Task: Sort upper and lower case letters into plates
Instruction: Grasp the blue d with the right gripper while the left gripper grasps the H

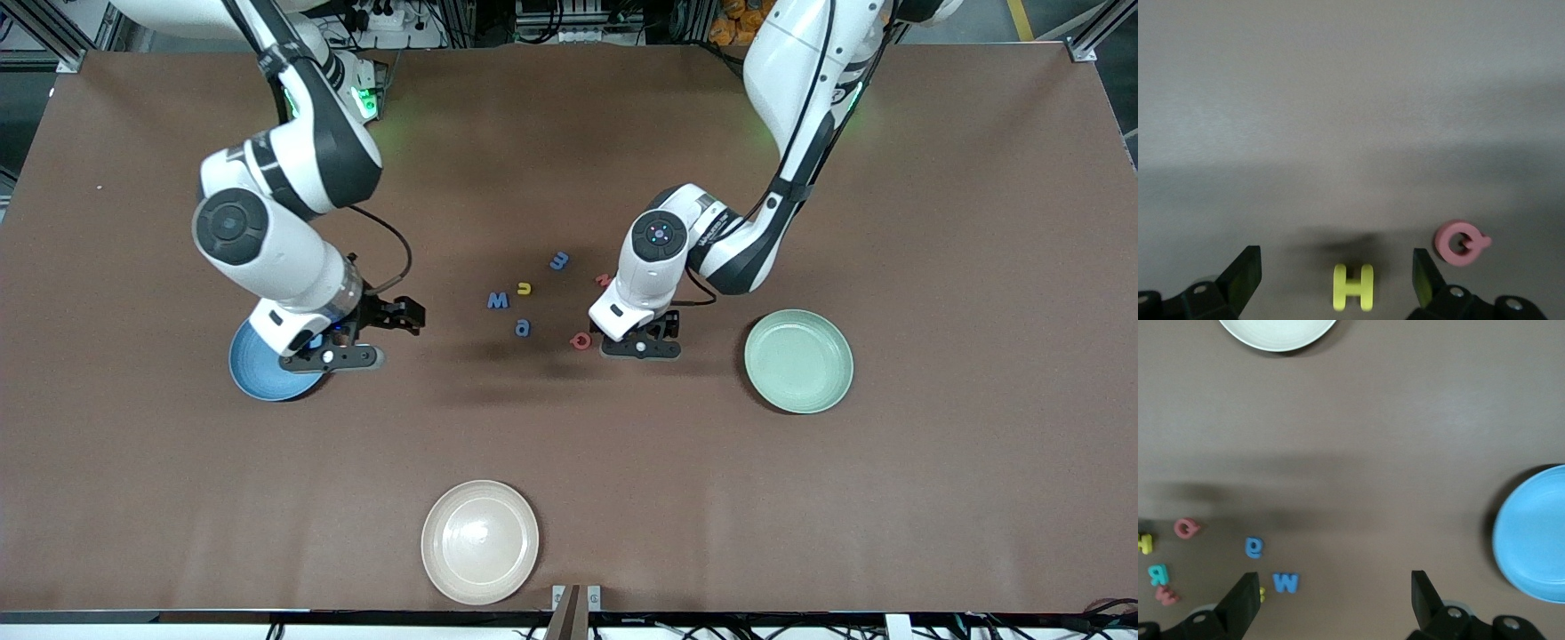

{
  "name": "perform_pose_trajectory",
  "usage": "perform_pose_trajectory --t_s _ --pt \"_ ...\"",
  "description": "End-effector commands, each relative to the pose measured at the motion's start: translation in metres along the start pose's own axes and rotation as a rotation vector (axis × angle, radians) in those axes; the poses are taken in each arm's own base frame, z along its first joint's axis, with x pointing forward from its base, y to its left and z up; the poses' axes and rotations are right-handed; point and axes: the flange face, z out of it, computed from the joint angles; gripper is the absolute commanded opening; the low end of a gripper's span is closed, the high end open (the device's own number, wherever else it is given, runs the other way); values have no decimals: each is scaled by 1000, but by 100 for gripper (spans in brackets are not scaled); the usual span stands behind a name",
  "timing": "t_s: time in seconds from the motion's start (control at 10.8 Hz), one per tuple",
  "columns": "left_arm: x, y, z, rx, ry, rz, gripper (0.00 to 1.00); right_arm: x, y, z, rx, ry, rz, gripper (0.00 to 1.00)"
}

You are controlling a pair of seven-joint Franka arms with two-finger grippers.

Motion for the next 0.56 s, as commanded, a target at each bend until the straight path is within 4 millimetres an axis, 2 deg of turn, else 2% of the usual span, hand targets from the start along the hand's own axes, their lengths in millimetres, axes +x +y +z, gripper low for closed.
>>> perform_pose_trajectory --t_s 0.0,0.19,0.46 --pt "-3 6 11 1 25 36 100 -3 -32 24 -1 15 76 100" --pt "-4 8 16 -8 24 4 100 -15 -67 45 -2 26 148 98" --pt "-17 13 23 -1 5 -10 100 -36 -114 98 -52 62 198 83"
